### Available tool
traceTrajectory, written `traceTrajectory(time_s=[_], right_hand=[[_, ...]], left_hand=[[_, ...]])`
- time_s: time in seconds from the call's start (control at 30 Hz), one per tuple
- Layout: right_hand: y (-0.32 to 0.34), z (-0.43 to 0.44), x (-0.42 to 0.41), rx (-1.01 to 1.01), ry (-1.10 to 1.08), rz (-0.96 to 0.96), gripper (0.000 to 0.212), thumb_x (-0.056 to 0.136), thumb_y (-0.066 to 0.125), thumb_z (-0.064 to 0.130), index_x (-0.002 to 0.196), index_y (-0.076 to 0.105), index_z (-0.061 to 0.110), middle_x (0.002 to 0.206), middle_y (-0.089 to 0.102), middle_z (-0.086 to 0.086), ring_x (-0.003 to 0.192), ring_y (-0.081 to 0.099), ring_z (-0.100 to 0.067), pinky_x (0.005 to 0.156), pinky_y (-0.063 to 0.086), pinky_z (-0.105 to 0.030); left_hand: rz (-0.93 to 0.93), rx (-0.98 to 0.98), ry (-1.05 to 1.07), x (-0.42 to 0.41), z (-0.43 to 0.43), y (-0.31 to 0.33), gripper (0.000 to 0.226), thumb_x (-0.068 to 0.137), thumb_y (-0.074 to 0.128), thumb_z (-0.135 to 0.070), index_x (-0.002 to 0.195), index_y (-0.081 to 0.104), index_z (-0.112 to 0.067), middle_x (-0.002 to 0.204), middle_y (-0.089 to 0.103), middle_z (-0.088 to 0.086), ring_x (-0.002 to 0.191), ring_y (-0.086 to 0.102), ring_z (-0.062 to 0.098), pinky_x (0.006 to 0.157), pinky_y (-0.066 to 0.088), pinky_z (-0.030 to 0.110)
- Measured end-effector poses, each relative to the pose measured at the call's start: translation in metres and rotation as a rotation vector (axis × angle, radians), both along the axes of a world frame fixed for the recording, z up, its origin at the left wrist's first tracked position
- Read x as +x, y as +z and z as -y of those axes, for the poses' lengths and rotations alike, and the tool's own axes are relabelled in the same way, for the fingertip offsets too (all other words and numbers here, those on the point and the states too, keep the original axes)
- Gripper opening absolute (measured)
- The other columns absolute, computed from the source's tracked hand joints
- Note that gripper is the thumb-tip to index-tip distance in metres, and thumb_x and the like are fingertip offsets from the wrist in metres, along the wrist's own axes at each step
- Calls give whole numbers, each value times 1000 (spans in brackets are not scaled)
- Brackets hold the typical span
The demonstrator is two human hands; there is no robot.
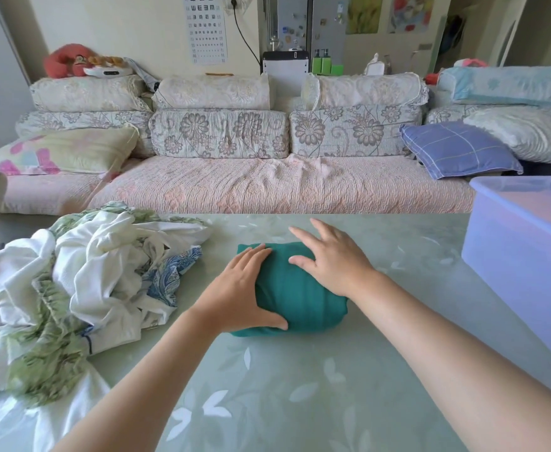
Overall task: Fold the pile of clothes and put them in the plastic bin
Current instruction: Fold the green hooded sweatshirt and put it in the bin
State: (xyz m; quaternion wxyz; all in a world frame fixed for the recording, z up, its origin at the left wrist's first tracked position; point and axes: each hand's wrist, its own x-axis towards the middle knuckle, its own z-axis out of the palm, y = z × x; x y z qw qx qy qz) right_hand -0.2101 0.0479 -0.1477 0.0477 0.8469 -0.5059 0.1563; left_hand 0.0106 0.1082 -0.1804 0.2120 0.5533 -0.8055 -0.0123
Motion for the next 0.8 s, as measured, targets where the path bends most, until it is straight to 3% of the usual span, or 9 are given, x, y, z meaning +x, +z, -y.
traceTrajectory(time_s=[0.1,0.23,0.3,0.37,0.43,0.5,0.57,0.63,0.8], right_hand=[[9,-17,23,-192,151,-80,54,97,57,39,148,46,23,153,40,-18,136,43,-36,113,32,-46],[-3,-38,24,266,50,-21,85,88,43,75,158,11,37,166,12,-7,152,14,-25,122,16,-41],[-1,-39,20,326,14,-2,93,82,48,80,157,7,42,166,11,-4,152,14,-24,120,18,-40],[4,-39,21,355,14,-9,95,79,51,81,156,8,46,166,13,-3,152,15,-24,120,19,-39],[6,-39,25,367,7,-7,93,78,50,83,155,10,49,166,14,-2,151,17,-25,120,19,-41],[6,-41,27,369,-2,-6,90,78,48,84,154,12,50,166,14,-2,151,16,-25,121,20,-43],[6,-41,26,387,-16,4,84,83,45,81,154,14,50,166,14,0,152,14,-24,121,18,-44],[6,-39,26,405,-19,24,74,89,40,75,153,15,51,166,13,4,152,12,-21,122,18,-45],[2,-31,26,378,-7,64,57,96,28,61,151,24,46,162,26,10,150,21,-15,120,23,-44]], left_hand=[[5,49,65,-3,-8,1,141,45,78,-74,155,12,-16,161,15,-3,148,10,14,120,9,23],[-40,143,148,-2,-17,-1,137,50,81,-70,156,9,-21,156,24,-4,143,25,14,114,22,23],[-104,223,183,1,-22,-1,133,52,79,-71,155,7,-28,151,29,-6,134,38,15,105,34,24],[-63,240,197,2,-26,1,125,57,69,-78,155,9,-31,153,29,-6,138,34,16,110,31,28],[-14,226,223,6,-27,7,111,64,44,-88,155,16,-32,158,25,-7,148,15,18,120,15,37],[-92,216,255,6,-27,13,86,81,32,-78,153,28,-31,160,22,-7,150,8,17,122,10,41],[-78,70,251,2,-25,14,66,94,22,-60,144,46,-23,159,28,-3,149,13,17,121,11,37],[-48,-74,226,-5,-24,17,68,93,11,-51,132,57,-19,153,39,-1,146,23,17,120,15,34],[-130,-67,147,-14,4,23,51,99,23,-42,146,42,-30,153,39,-4,146,25,16,119,20,35]])
